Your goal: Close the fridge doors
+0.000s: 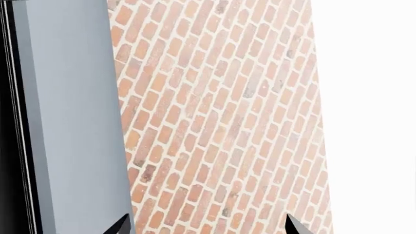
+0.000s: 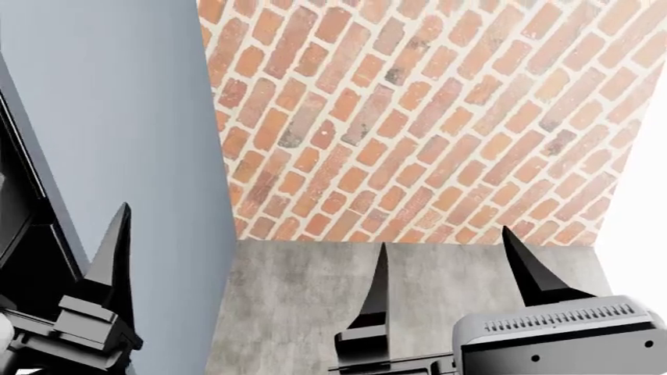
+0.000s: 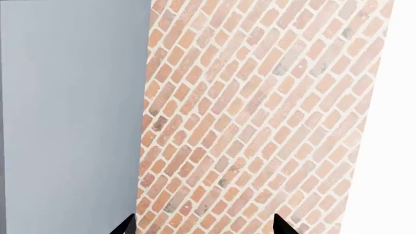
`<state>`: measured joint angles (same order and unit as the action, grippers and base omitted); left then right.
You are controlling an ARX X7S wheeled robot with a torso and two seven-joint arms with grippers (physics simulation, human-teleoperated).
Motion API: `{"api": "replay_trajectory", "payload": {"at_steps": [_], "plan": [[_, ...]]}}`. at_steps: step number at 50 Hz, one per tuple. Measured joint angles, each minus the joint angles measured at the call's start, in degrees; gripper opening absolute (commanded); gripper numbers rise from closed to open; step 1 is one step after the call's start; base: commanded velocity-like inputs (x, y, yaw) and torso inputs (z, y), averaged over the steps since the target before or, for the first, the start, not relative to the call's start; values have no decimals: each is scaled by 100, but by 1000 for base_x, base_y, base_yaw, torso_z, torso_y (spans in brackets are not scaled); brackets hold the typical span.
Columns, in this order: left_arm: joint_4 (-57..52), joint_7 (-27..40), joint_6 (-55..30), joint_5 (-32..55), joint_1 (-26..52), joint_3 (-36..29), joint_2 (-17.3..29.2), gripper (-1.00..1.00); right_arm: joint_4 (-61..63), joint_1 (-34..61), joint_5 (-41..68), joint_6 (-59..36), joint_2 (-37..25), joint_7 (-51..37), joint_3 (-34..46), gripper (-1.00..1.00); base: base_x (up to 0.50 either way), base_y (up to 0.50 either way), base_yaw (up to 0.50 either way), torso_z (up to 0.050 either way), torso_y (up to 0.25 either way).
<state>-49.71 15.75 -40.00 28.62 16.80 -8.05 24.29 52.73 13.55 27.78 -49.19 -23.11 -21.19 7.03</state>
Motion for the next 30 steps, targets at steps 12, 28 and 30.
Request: {"api": "replay_trajectory", "payload": {"at_steps": [12,28,30], "plan": [[31,40,46,-17,-19,-40,0,100,-32,-29,23,84,-25,0,6,100,373,0,0,0,2],[-75,302,-364,393,169,607,193,100,-40,-91,80,159,-44,-17,19,100,0,0,0,0,0],[-5,337,-398,386,234,709,251,100,-41,-94,84,166,-45,-21,25,100,0,0,0,0,0]]}}
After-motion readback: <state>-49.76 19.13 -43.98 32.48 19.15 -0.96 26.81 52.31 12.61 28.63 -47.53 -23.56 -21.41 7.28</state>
